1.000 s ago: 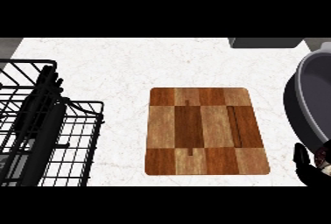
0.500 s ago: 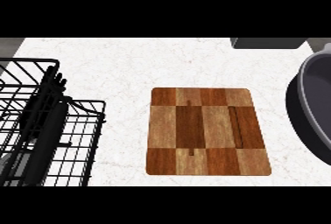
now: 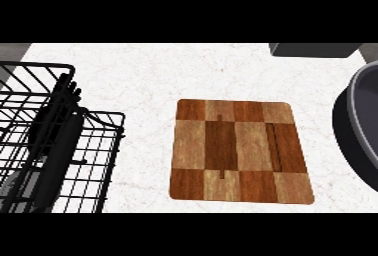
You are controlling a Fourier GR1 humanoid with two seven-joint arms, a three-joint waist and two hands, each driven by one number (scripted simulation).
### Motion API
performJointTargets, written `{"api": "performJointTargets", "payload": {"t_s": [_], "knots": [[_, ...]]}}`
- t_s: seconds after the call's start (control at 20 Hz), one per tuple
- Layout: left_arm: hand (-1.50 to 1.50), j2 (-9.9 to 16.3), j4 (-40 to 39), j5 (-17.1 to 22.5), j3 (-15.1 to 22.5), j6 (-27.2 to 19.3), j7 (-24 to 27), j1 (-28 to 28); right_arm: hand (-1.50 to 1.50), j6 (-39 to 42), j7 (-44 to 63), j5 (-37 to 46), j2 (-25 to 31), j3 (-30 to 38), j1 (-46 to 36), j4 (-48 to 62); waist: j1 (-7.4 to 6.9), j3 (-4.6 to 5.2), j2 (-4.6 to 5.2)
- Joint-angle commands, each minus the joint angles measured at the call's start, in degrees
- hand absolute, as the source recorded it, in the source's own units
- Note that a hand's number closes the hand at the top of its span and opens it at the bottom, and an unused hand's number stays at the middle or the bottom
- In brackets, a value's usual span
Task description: Pick the cupcake from the cutting board and place it in the pot
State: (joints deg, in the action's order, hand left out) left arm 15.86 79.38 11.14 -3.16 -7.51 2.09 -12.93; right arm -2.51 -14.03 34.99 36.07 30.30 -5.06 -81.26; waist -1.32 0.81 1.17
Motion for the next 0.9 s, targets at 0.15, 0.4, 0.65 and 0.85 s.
{"api": "performJointTargets", "payload": {"t_s": [0.15,0.4,0.65,0.85], "knots": [[0.00,-2.03,3.02,0.27,1.35,0.15,-0.10,-5.62,1.50,1.90,-4.74,0.77,1.12,-2.80,-7.09,21.41,-0.98,-1.08,-0.48],[0.00,-1.24,3.26,1.57,0.00,1.35,-1.65,-5.72,-1.50,8.03,-6.47,-0.89,0.86,-5.25,-13.10,29.81,-0.78,-0.98,-0.76],[0.00,-3.16,4.19,-0.61,1.34,-0.61,-0.66,-4.86,-1.50,8.89,-18.38,-3.36,4.24,-3.21,-16.69,36.08,-0.11,-1.01,-0.93],[0.00,-0.26,1.93,0.88,-1.45,2.24,-0.10,-4.44,-1.50,13.34,-20.14,-10.64,2.73,0.98,-18.60,35.43,1.00,-0.88,-1.19]]}}
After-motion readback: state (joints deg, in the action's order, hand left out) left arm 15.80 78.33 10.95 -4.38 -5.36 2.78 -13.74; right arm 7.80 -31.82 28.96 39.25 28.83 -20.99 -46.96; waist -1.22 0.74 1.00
